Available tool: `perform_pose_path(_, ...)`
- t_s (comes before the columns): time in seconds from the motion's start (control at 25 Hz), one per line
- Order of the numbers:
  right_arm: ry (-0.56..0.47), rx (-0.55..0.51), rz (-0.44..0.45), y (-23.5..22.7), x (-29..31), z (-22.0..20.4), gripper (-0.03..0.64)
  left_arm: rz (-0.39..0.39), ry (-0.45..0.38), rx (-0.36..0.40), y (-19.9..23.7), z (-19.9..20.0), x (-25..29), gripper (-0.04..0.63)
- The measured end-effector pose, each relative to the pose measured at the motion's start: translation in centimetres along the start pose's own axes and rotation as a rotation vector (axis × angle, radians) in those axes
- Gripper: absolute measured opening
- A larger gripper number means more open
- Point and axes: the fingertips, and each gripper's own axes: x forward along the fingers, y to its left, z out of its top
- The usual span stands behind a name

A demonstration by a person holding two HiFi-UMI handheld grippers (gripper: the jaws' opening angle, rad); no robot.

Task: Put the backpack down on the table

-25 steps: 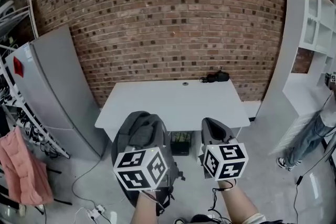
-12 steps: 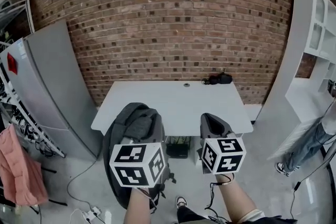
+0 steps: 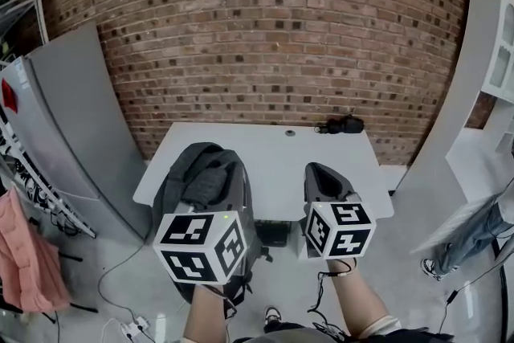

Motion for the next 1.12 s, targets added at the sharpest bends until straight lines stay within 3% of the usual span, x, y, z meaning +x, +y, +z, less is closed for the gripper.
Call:
perform_pose_path(0.28,-0.020,0.008,0.027,-2.0,4.8,1.2,0.031,0.039,-0.015,0.041,1.0,1.7,4.5,0.011)
perform_pose_path(0.8,0.017,0.028,0.075,-4.4,11.6,-0.3,0.031,0.066,0.003,0.024,3.0,1.9,10.5,0.011)
perform_pose_path(1.12,0.034,0.018,0.046,-5.9,15.3,-0.9,0.031,0.060,0.015,0.014,5.5,1.9,14.2,0.011)
